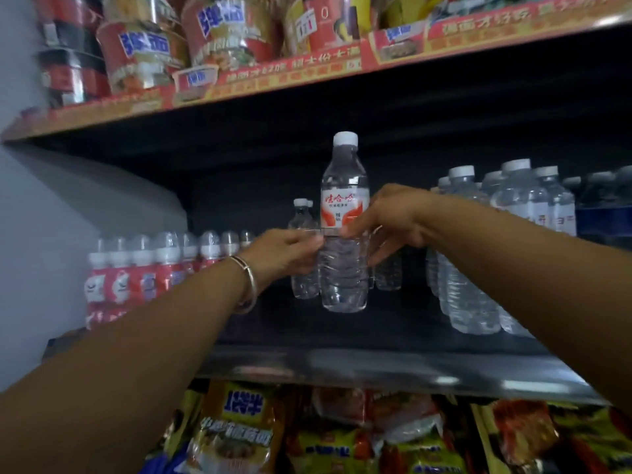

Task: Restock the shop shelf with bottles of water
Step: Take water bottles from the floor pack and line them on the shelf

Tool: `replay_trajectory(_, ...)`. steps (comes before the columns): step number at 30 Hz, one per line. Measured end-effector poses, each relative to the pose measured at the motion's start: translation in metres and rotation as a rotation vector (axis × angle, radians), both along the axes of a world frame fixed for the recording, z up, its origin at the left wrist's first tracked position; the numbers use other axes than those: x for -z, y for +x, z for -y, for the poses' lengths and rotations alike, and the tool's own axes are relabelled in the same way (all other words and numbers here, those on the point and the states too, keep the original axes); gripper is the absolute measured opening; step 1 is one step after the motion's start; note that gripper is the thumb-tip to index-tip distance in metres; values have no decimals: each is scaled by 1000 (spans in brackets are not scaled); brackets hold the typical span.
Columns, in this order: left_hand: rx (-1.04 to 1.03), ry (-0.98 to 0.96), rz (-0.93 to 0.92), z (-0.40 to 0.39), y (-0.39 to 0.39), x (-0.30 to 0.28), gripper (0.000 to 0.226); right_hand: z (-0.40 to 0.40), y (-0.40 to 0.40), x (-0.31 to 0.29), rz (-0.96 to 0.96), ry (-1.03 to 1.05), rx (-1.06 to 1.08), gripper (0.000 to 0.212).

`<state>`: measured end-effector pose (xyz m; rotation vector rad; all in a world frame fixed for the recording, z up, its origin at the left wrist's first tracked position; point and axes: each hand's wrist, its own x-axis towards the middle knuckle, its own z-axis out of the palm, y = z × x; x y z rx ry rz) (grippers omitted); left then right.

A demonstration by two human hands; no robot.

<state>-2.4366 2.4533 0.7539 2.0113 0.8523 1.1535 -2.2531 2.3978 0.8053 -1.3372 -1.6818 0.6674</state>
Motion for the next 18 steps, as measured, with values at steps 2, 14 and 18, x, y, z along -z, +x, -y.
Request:
replay_trajectory(2, -130, 50, -211, -29, 5, 13, 18, -26, 1, 4, -1, 6, 90, 36)
replay_trajectory(14, -263, 182, -917, -101, 78, 28, 41, -146, 21, 29, 99, -2, 354, 51)
replay_trajectory(18, -201, 179, -931, -113, 90, 29, 40, -169, 31, 36, 88, -25, 377, 43)
